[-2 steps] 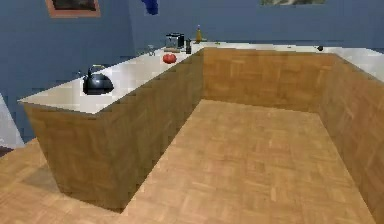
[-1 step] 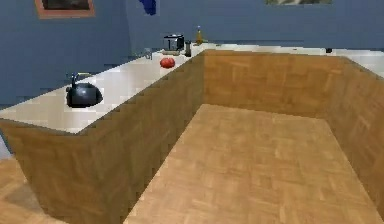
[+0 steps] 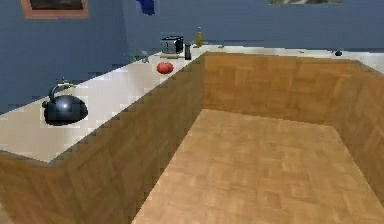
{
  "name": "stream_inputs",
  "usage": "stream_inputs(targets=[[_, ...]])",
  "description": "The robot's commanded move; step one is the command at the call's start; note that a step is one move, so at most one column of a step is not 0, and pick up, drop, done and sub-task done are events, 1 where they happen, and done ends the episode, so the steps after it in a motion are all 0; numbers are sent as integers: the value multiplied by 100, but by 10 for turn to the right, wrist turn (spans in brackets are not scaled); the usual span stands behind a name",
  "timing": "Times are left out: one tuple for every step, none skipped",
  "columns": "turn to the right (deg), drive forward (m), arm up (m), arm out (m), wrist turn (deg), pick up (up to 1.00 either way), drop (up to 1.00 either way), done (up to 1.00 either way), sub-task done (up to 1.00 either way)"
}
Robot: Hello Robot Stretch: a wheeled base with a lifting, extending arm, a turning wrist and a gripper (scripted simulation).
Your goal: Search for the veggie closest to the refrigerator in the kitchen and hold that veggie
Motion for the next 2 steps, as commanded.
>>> stream_inputs(targets=[[120,0,0,0,0,0,0,0,0],[0,100,0,0,0,0,0,0,0]])
